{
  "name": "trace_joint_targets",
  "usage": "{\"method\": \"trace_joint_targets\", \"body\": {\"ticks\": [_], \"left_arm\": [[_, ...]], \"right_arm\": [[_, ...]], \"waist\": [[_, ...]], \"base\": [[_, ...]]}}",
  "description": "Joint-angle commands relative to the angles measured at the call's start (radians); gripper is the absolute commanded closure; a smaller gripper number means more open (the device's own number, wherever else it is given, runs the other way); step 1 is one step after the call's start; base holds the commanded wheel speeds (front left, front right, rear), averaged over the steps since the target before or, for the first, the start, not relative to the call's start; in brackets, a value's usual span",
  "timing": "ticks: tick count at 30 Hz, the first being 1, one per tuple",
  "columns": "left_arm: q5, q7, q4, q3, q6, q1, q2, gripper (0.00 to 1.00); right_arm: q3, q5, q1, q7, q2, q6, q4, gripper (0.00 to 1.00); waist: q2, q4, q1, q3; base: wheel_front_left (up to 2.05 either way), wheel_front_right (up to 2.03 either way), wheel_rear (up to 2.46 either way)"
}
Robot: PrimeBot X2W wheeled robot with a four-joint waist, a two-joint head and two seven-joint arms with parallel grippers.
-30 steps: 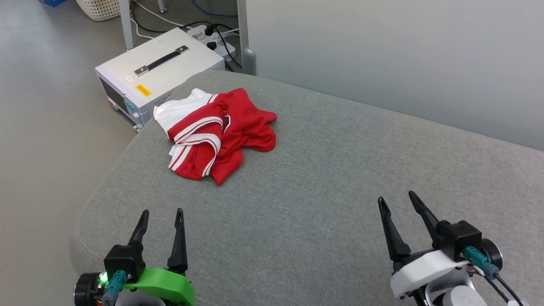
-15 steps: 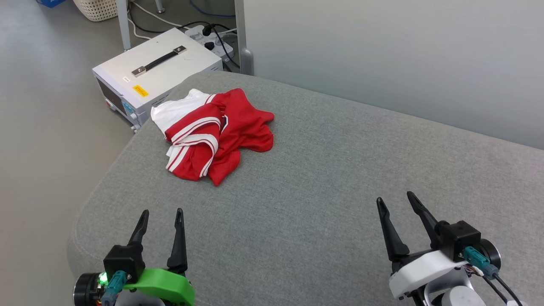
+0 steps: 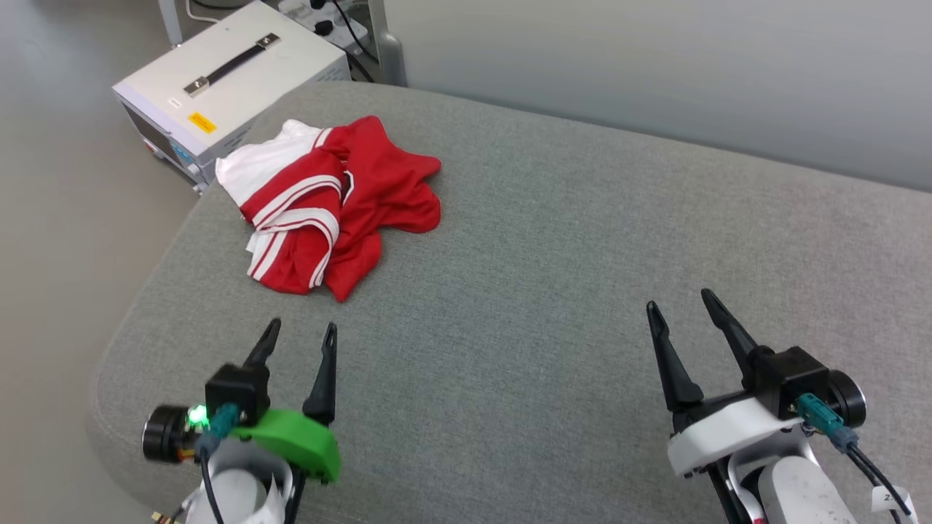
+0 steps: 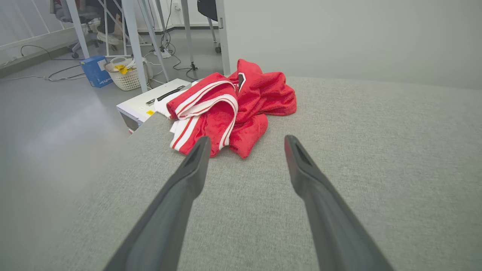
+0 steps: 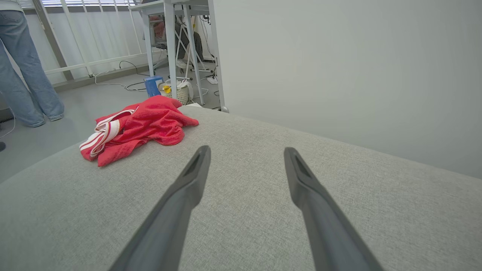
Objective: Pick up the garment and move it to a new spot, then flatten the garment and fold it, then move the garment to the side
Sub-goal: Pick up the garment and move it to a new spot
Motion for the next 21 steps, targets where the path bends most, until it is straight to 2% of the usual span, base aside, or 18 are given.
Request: {"method": "trace_joint_targets", "body": {"ticks": [1,4,8,16,21], "left_arm": [[-0.019,0.007,0.025,-0.018,-0.007,-0.074,0.017,0.0],[-0.079,0.063,0.071,-0.077,-0.009,-0.2,0.069,0.0],[-0.191,0.174,0.114,-0.18,-0.01,-0.375,0.186,0.0],[-0.507,0.543,0.154,-0.396,-0.01,-0.65,0.443,0.0],[-0.651,0.731,0.192,-0.47,-0.01,-0.749,0.548,0.0]], "right_arm": [[0.002,-0.007,-0.028,-0.009,-0.002,-0.001,-0.016,0.0],[0.008,-0.017,-0.057,-0.009,-0.002,-0.001,-0.036,0.0],[0.013,-0.002,-0.089,-0.009,-0.002,-0.001,-0.067,0.0],[0.031,0.001,-0.137,-0.009,-0.002,-0.001,-0.09,0.0],[0.043,0.012,-0.153,-0.009,-0.002,-0.001,-0.1,0.0]], "waist": [[0.012,-0.048,0.0,0.078],[0.012,-0.079,0.0,0.133],[0.012,-0.127,0.0,0.198],[0.012,-0.221,0.0,0.299],[0.012,-0.262,0.0,0.342]], "base": [[0.0,0.0,0.0],[0.0,0.0,0.0],[0.0,0.0,0.0],[0.0,0.0,0.0],[0.0,0.0,0.0]]}}
